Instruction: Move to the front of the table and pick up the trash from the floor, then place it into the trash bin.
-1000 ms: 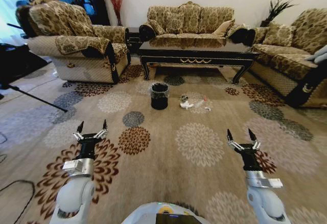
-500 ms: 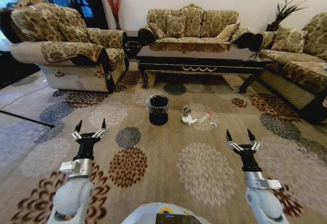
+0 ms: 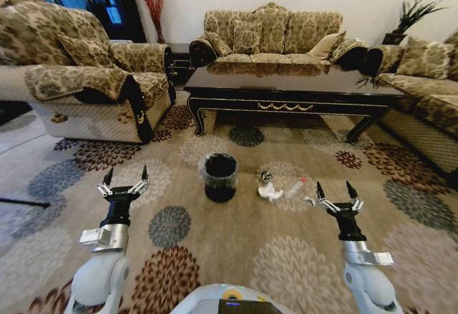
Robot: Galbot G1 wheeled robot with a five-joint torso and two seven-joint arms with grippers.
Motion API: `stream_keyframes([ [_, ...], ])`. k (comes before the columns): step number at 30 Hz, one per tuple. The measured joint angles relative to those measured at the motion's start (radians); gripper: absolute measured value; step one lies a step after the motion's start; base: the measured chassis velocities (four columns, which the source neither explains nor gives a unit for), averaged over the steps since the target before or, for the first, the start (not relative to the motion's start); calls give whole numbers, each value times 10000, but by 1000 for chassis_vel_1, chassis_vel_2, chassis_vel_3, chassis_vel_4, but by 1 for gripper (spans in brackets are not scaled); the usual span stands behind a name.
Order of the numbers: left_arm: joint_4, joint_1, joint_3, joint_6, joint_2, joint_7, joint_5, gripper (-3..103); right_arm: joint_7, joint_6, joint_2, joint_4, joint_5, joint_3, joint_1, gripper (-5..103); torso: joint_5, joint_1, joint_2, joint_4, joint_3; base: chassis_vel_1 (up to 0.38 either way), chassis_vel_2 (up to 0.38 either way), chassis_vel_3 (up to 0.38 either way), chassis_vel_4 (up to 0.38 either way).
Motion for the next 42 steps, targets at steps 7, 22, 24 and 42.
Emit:
stream_keyframes([
  [7,-97,68,-16,-24,17,18,29,100,38,99,24,-47,-19,-68,43,100,-3,0,1,-1,2,-284,303,285,-278],
  [22,-280,9,-174,12,442,146,-151,100,119,111,73,-24,-119,-83,30,100,1,-2,5,-2,-1,-46,52,52,-43],
  [24,-286,16,-174,14,439,147,-153,100,106,116,87,-24,-125,-81,20,100,1,-2,5,-1,0,0,0,0,0],
  [42,-617,-162,-104,291,633,79,-491,100,199,157,135,-5,-106,-136,17,100,1,0,4,2,8,-104,92,97,-93],
])
